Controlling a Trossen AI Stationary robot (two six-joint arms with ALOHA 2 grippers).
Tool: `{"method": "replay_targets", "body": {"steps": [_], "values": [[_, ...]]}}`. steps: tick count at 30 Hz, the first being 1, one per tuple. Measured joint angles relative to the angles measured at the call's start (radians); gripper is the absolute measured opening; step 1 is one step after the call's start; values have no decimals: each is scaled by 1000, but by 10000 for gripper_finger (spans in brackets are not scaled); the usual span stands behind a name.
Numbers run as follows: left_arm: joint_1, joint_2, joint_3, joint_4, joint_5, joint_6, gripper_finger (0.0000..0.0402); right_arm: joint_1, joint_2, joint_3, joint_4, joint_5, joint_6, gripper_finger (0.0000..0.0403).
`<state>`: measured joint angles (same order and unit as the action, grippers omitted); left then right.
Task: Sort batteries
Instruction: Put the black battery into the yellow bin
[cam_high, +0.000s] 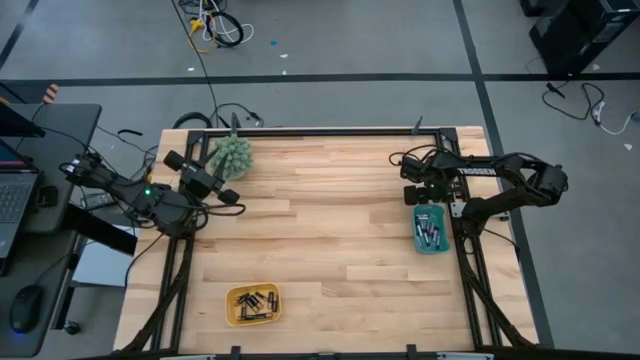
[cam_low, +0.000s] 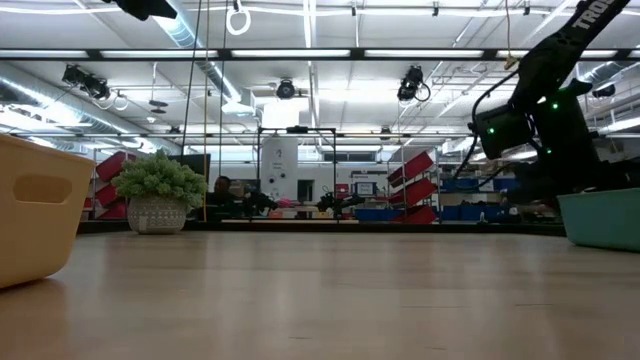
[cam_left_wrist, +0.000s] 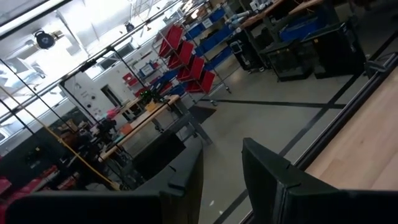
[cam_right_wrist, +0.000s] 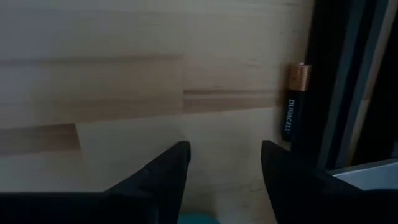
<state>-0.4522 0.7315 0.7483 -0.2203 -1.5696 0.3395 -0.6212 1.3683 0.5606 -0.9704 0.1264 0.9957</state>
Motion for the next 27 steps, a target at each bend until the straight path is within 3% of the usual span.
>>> {"method": "replay_targets", "body": {"steps": [9, 20, 25, 27], "values": [[0, 0, 0, -14, 0, -33, 108, 0, 0, -14, 32, -15, -28, 164], [0, 0, 0, -19, 0, -34, 108, 0, 2, -17, 95, -46, -93, 14], [0, 0, 0, -20, -1, -33, 108, -4, 6, 20, 97, -25, -148, 19], [0, 0, 0, -19, -1, -33, 108, -4, -2, 47, 173, 8, -184, 19]]}}
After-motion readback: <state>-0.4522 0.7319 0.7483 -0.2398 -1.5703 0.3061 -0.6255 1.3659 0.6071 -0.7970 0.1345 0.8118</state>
